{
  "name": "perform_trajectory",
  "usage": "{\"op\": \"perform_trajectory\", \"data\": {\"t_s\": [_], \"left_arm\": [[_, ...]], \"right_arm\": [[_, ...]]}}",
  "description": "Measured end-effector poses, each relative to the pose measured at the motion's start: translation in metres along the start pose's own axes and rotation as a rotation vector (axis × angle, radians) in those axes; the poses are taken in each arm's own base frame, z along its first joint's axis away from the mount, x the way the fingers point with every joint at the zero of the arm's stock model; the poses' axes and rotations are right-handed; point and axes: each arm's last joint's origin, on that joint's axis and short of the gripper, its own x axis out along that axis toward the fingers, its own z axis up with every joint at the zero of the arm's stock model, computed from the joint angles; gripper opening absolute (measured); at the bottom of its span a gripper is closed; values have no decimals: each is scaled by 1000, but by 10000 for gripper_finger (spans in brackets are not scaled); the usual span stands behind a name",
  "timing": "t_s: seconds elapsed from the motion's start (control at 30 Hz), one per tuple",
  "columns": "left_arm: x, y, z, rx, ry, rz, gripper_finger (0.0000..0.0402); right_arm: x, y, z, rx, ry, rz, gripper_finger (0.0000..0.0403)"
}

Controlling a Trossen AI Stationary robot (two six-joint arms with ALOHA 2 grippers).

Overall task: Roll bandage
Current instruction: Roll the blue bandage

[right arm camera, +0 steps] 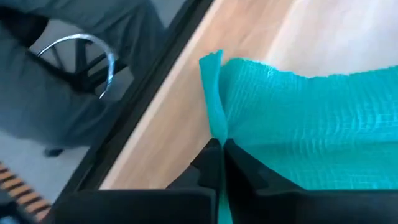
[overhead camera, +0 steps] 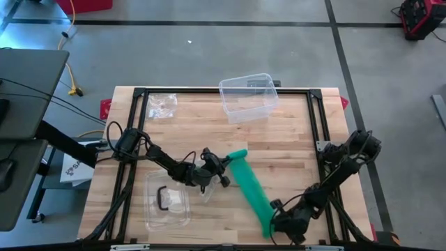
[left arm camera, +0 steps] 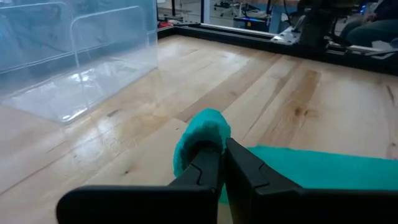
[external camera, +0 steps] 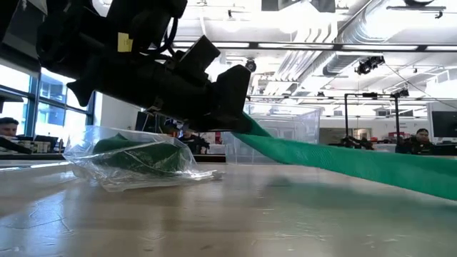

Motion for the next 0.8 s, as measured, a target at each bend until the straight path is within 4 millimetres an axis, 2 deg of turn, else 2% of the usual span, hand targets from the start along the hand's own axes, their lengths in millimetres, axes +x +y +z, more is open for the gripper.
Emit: {"op": "perform_trajectory", "data": {"t_s": [0.13,0.4,0.53,0.63,0.8], "left_arm": [[-1,-1,0,1,9,-30,4],[-3,-3,-1,2,11,-44,3],[-3,-4,-1,3,11,-46,3],[-4,-4,-1,16,11,-48,3],[-4,-4,-1,38,11,-48,3]], "right_arm": [[2,-9,4,16,-4,-4,29],[3,-27,12,14,-17,-26,147],[-1,-33,17,40,-27,-9,193],[-7,-36,23,73,-45,8,209],[-21,-41,32,91,-77,15,212]]}}
